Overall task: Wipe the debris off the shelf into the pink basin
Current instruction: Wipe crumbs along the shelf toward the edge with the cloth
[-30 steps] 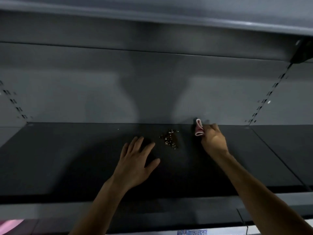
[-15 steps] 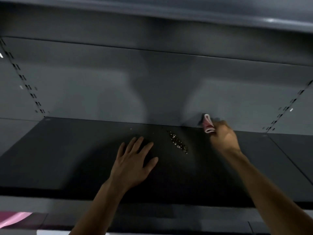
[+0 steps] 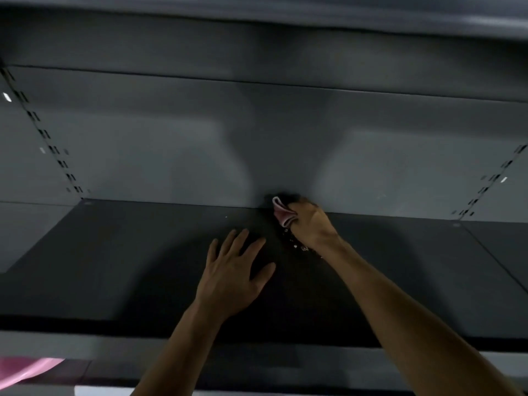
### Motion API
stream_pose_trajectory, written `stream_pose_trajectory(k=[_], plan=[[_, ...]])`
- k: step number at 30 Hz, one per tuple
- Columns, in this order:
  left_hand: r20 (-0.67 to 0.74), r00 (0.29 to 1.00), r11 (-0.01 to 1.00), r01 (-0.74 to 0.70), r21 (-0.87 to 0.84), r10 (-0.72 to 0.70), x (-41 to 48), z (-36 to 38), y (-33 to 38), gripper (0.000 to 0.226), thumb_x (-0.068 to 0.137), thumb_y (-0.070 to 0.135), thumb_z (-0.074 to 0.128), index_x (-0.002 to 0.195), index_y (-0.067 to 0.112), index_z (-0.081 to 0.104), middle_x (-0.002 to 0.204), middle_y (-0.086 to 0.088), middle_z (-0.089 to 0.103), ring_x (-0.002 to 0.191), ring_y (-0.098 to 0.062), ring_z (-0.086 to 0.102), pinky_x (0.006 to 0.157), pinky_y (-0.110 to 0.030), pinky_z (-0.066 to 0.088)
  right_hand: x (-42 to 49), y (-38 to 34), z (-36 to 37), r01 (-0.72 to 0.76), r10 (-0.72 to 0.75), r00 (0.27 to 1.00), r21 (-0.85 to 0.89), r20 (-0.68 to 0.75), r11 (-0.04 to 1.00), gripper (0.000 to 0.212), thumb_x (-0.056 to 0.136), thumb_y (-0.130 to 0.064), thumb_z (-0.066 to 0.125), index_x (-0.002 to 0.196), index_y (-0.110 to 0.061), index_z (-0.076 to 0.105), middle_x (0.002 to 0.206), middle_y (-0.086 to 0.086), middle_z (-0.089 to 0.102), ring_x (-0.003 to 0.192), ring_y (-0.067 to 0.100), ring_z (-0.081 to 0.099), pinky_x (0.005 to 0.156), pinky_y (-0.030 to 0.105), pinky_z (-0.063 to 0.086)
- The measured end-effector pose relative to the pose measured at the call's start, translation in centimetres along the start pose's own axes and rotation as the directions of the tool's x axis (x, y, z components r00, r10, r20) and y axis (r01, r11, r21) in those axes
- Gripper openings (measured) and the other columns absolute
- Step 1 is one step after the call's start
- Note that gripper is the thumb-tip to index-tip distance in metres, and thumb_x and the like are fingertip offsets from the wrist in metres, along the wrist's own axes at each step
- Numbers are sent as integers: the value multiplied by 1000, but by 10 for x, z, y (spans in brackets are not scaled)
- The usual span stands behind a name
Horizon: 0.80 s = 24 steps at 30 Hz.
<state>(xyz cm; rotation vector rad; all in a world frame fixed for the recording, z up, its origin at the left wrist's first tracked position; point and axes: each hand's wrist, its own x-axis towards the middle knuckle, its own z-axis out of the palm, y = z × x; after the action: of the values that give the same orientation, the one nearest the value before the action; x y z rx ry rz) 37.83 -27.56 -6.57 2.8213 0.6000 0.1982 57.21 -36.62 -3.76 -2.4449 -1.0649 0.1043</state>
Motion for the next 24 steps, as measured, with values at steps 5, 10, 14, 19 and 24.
stream_pose_trajectory(k=[5, 10, 14, 19, 24], plan=[[6, 1000, 1000, -14, 2, 14, -2, -2, -2, 72, 87, 73, 13, 151, 42, 17, 164, 5, 4, 150, -15, -7, 121, -43, -6, -29, 32, -39, -69, 76, 994, 88, -80, 994, 23, 96, -37, 55, 109, -21, 65, 99, 2, 62, 85, 20, 62, 73, 31, 52], [7, 1000, 1000, 14, 7, -14, 4, -1, 9, 67, 92, 69, 23, 151, 38, 18, 163, 2, 5, 150, -19, -6, 120, -51, -3, -54, 94, -71, -322, 314, 926, -5, -209, 947, 52, 95, -60, 39, 104, -16, 65, 101, 18, 64, 94, 39, 63, 78, 34, 48], [23, 1000, 1000, 16, 0, -16, 7, -1, 10, 67, 92, 69, 24, 151, 38, 19, 163, 2, 5, 150, -19, -6, 120, -54, -3, -38, 83, -49, -287, 276, 942, -35, -192, 957, 39, 97, -47, 46, 109, -14, 65, 112, 16, 59, 98, 38, 62, 86, 41, 51], [10, 1000, 1000, 6, -4, -6, 6, 0, 5, 65, 92, 69, 25, 151, 40, 20, 163, 5, 7, 150, -16, -4, 121, -50, -2, -21, 27, -14, -82, 79, 993, -23, -91, 996, 25, 90, -9, 58, 114, -12, 65, 117, 9, 58, 98, 28, 62, 86, 35, 52], [9, 1000, 1000, 0, 16, 0, 3, -2, 3, 66, 92, 71, 23, 151, 42, 17, 164, 7, 6, 150, -14, -5, 121, -47, -1, -54, 10, -40, 0, 0, 1000, 136, 3, 991, 19, 95, -29, 57, 107, -17, 65, 103, 4, 62, 83, 17, 63, 76, 33, 55]])
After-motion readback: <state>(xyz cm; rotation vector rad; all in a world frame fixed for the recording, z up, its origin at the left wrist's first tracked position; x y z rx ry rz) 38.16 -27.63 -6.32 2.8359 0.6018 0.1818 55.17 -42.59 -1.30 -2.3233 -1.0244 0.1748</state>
